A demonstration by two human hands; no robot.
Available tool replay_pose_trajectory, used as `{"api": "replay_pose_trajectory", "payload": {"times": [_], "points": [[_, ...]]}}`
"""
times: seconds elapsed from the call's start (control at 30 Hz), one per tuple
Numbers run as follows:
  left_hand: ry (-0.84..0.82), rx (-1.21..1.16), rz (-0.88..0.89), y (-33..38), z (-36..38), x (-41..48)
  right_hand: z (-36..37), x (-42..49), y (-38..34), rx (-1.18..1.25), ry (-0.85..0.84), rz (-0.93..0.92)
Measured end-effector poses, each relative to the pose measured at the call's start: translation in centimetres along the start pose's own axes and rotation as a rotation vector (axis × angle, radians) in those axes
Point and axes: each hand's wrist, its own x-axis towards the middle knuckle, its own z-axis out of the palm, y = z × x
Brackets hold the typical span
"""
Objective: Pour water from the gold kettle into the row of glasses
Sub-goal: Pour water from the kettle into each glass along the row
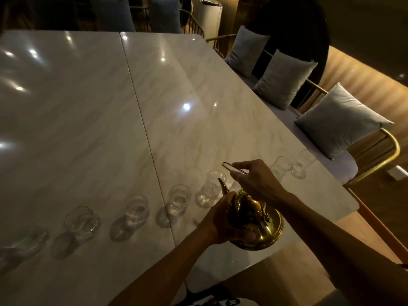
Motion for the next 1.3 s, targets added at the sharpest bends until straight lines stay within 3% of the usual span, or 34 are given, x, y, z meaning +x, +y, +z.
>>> {"api": "replay_pose_trajectory", "payload": {"times": [0.27, 0.4, 0.6, 1.3], "points": [[0.016, -0.143, -0.113, -0.2, 3.8, 3.5, -2.2, 3.9, 2.0, -0.048, -0.207, -0.035], [0.148, -0.239, -0.216, -0.1, 4.8, 3.9, -2.6, 5.1, 2.2, -0.083, -0.268, -0.064], [0.143, -0.314, -0.114, 0.3, 5.6, 4.9, -2.8, 6.2, 1.8, -0.122, -0.345, -0.083], [0.176, -0.337, -0.123, 0.4, 6.2, 5.3, -2.9, 7.4, 1.1, -0.187, -0.422, -0.064]]}}
